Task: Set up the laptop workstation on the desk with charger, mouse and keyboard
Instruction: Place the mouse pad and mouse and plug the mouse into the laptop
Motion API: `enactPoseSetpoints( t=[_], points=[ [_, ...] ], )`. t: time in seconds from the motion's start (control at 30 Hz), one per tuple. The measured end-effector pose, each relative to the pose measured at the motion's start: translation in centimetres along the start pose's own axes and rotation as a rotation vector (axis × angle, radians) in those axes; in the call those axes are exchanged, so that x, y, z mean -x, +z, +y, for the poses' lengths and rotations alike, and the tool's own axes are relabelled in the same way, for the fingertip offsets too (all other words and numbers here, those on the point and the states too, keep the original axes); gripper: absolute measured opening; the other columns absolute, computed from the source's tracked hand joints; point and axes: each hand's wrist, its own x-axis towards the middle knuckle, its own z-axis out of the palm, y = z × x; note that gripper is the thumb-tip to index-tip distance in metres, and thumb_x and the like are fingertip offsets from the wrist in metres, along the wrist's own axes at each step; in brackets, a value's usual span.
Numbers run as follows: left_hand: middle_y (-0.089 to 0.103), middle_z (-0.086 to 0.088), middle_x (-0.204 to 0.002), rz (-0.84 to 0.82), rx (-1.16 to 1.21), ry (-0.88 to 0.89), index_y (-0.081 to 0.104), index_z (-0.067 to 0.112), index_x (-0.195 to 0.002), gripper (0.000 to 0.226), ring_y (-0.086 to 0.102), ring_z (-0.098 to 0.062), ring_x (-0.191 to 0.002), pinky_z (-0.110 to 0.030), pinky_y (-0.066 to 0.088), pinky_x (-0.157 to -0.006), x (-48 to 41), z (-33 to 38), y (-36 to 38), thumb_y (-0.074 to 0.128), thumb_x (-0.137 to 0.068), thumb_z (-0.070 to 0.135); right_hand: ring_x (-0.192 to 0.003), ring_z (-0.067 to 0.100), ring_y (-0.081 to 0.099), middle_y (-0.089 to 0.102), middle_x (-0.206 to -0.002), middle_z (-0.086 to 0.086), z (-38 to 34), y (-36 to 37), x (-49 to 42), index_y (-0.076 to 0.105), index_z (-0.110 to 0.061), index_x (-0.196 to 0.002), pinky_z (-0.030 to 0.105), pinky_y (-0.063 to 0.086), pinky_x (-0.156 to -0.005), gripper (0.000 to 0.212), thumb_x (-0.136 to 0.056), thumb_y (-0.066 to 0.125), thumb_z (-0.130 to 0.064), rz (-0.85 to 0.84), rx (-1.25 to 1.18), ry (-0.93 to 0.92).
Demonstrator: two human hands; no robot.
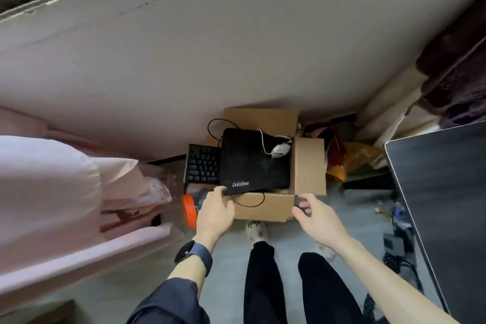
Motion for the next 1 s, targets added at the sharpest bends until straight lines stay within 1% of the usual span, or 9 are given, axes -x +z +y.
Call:
enactPoseSetpoints(
  t=[0.13, 0.27, 0.4, 0.47, 0.53, 0.6, 0.73, 0.83, 1.0],
  points=[
    [0.052, -0.01, -0.137, -0.042, 0.037, -0.016, 0.043, 0.018, -0.139, 0.05, 0.057, -0.026, -0.116, -0.036, 0.047, -0.096, -7.2, -0.9, -0.5, 0.055, -0.092, 0.027, -0.113, 0.015, 0.058, 0.06, -0.134, -0.006, -2.0, 1.0, -6.6, 0.044, -0.026, -0.143, 0.028, 0.05, -0.084, 0.047, -0.1, 0.05, -0.045, 0.054, -0.178, 0.119],
    [0.042, -0.012, -0.145, -0.037, 0.015, 0.024, 0.037, 0.016, -0.145, 0.056, 0.054, -0.031, -0.12, -0.037, 0.042, -0.098, -14.0, -1.5, -0.8, 0.056, -0.093, 0.025, -0.135, 0.021, 0.049, 0.048, -0.152, 0.0, -4.7, 3.2, -15.7, 0.038, -0.02, -0.15, 0.036, 0.04, -0.109, 0.058, -0.099, 0.055, -0.043, 0.066, -0.249, 0.131],
    [0.042, -0.013, -0.147, -0.084, -0.041, 0.059, 0.034, 0.014, -0.147, 0.058, 0.048, -0.032, -0.129, -0.037, 0.04, -0.101, -19.3, -2.5, -0.3, 0.056, -0.096, 0.029, -0.149, 0.025, 0.03, 0.026, -0.164, 0.003, -7.1, 5.3, -24.0, 0.017, -0.018, -0.159, 0.035, 0.028, -0.119, 0.079, -0.097, 0.061, -0.038, 0.062, -0.311, 0.124],
    [0.049, -0.011, -0.143, -0.12, -0.084, 0.107, 0.04, 0.013, -0.145, 0.054, 0.05, -0.03, -0.127, -0.037, 0.042, -0.1, -21.4, -2.8, 0.3, 0.054, -0.097, 0.033, -0.148, 0.026, 0.033, 0.031, -0.162, 0.005, -7.6, 6.3, -27.6, 0.015, -0.017, -0.16, 0.038, 0.029, -0.12, 0.084, -0.095, 0.064, -0.037, 0.086, -0.409, 0.131],
    [0.06, -0.005, -0.13, -0.113, -0.127, 0.157, 0.05, 0.017, -0.136, 0.043, 0.058, -0.028, -0.114, -0.036, 0.048, -0.089, -22.5, -3.0, 0.7, 0.052, -0.098, 0.036, -0.134, 0.028, 0.048, 0.051, -0.145, 0.009, -7.4, 7.4, -29.3, 0.037, -0.012, -0.149, 0.037, 0.038, -0.112, 0.063, -0.097, 0.061, -0.037, 0.08, -0.386, 0.142],
    [0.065, 0.003, -0.114, -0.1, -0.146, 0.18, 0.057, 0.024, -0.124, 0.031, 0.062, -0.025, -0.1, -0.034, 0.049, -0.078, -22.4, -3.4, 0.8, 0.052, -0.098, 0.038, -0.114, 0.029, 0.058, 0.064, -0.118, 0.01, -7.3, 8.7, -28.7, 0.058, -0.009, -0.12, 0.035, 0.043, -0.094, 0.033, -0.102, 0.051, -0.036, 0.114, -0.268, 0.134],
    [0.066, 0.015, -0.095, -0.122, -0.11, 0.172, 0.057, 0.035, -0.105, 0.011, 0.063, -0.019, -0.089, -0.032, 0.047, -0.07, -19.8, -3.3, 0.2, 0.053, -0.096, 0.039, -0.081, 0.024, 0.055, 0.057, -0.078, -0.001, -7.1, 8.9, -22.5, 0.053, -0.016, -0.081, 0.036, 0.038, -0.069, 0.037, -0.107, 0.034, -0.034, 0.331, -0.319, 0.145],
    [0.066, 0.016, -0.084, -0.122, 0.031, 0.242, 0.055, 0.039, -0.094, 0.004, 0.063, -0.012, -0.081, -0.033, 0.051, -0.067, -16.2, -1.3, -1.4, 0.053, -0.097, 0.037, -0.076, 0.02, 0.056, 0.059, -0.077, 0.005, -7.1, 6.6, -16.2, 0.052, -0.012, -0.081, 0.029, 0.042, -0.067, 0.04, -0.106, 0.035, -0.039, 0.452, -0.373, 0.144],
    [0.066, 0.014, -0.085, -0.056, 0.24, 0.357, 0.064, 0.035, -0.101, 0.01, 0.059, -0.001, -0.078, -0.019, 0.044, -0.067, -10.3, 2.2, -7.3, 0.056, -0.095, 0.035, -0.077, 0.033, 0.062, 0.057, -0.072, 0.001, -9.4, 1.0, -5.6, 0.051, -0.019, -0.076, 0.051, 0.053, -0.078, 0.037, -0.105, 0.04, -0.04, 0.675, -0.44, 0.066]
  ],
)
